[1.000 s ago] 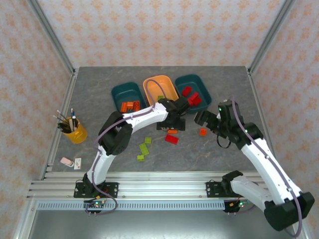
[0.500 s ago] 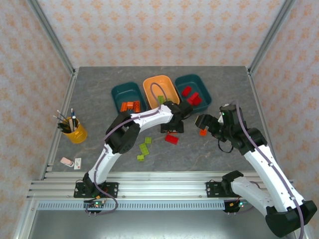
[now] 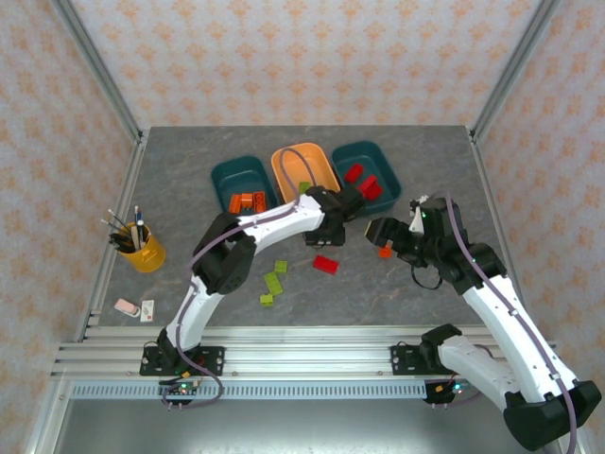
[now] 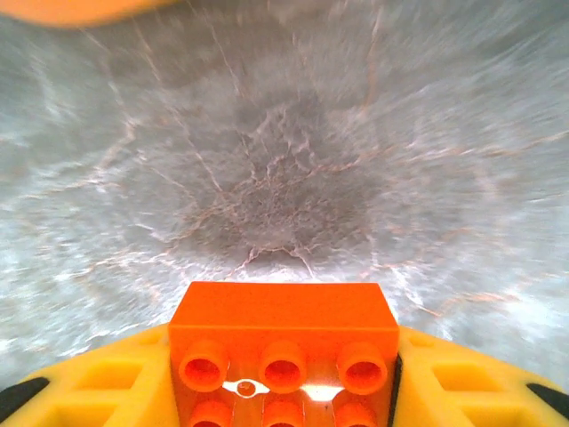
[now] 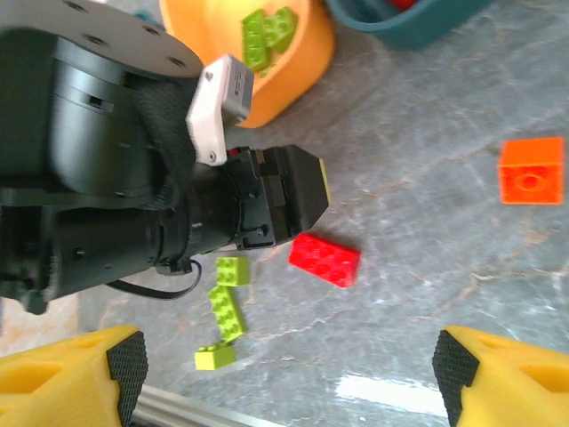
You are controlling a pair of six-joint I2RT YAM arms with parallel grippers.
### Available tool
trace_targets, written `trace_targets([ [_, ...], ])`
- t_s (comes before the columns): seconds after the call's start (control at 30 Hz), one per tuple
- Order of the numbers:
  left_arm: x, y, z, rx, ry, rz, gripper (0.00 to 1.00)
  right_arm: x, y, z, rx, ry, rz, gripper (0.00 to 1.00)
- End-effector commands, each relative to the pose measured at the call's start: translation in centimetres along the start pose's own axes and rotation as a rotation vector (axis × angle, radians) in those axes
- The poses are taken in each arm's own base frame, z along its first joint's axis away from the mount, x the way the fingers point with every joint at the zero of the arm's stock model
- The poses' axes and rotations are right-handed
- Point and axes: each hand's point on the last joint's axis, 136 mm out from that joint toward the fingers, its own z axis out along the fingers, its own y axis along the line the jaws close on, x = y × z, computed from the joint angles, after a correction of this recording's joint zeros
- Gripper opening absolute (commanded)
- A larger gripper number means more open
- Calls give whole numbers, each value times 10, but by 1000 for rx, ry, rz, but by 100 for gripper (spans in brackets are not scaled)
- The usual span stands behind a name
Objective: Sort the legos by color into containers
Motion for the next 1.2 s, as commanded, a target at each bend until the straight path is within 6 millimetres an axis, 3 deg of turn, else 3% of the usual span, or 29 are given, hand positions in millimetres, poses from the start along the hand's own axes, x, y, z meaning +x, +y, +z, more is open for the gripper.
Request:
trace_targets([
  [0.0, -35, 28, -63, 40, -97, -73, 49, -13, 43, -6, -178, -46, -71, 86],
  [0.27, -90, 118, -98, 36, -173, -239, 49, -23, 95, 26, -245, -34, -149, 85],
  [0.47, -128, 171, -90, 10, -189, -339, 49, -16, 126, 60, -234, 34, -217, 85],
  [0.6, -140, 196, -61, -32, -151, -391, 49, -13, 134, 84, -197, 78, -239, 84],
  [0.9, -186, 212, -11, -44, -142, -389, 49, -18, 151, 135, -228, 79, -169, 84],
  [1.17, -202, 223, 24, -88, -104, -369, 50, -25, 167, 154, -248, 95, -148, 84],
])
